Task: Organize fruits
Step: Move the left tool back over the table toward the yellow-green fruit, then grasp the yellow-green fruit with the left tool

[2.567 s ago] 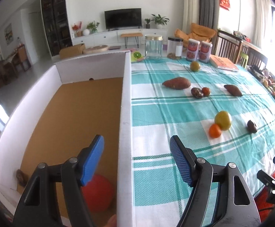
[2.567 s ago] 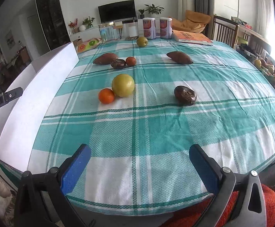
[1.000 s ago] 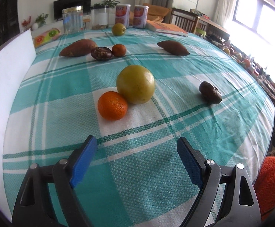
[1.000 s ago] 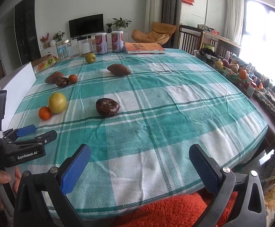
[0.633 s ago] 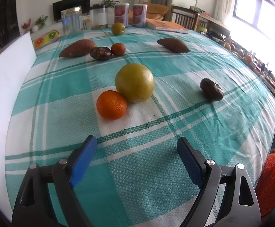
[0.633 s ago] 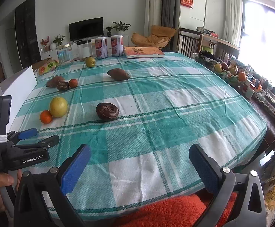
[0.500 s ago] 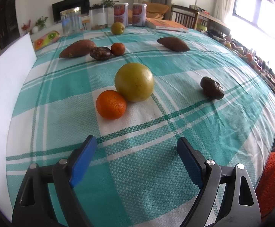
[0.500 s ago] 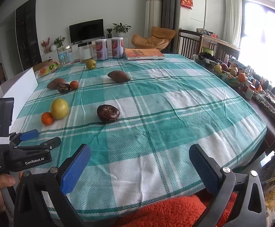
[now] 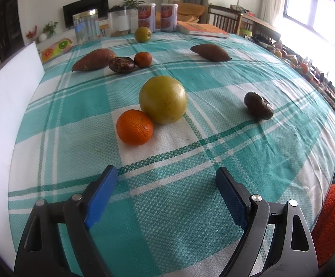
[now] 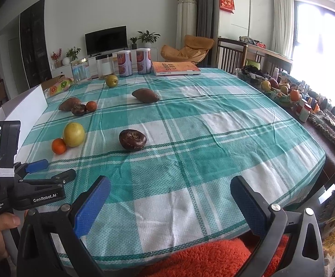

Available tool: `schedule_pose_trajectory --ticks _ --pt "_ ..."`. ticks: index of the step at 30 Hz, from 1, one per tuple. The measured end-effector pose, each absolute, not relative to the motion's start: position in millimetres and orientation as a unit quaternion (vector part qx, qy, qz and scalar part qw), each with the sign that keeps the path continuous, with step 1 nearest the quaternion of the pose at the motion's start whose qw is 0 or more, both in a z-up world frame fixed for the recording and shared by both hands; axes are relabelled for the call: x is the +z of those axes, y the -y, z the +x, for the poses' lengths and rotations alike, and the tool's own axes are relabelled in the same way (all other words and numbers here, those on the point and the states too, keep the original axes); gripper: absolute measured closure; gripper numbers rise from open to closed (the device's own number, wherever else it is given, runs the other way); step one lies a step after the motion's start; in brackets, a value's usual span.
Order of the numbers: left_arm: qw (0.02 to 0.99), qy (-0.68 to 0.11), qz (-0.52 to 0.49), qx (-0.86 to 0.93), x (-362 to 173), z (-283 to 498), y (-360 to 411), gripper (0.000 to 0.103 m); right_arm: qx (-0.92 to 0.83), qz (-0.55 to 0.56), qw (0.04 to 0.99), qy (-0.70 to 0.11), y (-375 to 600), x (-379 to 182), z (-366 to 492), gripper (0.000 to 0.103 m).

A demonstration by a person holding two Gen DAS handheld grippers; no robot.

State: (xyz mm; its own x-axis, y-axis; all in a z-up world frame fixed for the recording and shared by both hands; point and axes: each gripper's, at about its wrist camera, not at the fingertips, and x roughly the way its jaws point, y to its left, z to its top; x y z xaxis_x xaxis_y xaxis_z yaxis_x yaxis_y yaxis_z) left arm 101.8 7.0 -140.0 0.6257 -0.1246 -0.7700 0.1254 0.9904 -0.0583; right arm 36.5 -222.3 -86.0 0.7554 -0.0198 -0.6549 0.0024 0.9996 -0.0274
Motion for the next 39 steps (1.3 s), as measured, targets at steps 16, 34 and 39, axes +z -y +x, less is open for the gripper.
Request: schedule_pose_trajectory --ticks 16,34,39 --pt "0.902 -0.427 0.002 -0.069 -140.1 101.3 -6.0 0.014 -0.005 -0.012 0.937 -0.349 220.3 -87.0 37.4 0.0" --pt "0.893 -0.426 -0.1 -0.103 -103.1 123.9 -45.4 0.013 0.003 0.011 0.935 -0.355 226.8 -88.4 38.0 0.0" --pt "0.881 -0.464 -0.012 -0.092 -102.8 162.2 -14.4 0.013 0.003 0.013 0.935 -0.355 227.2 -88.8 38.4 0.0"
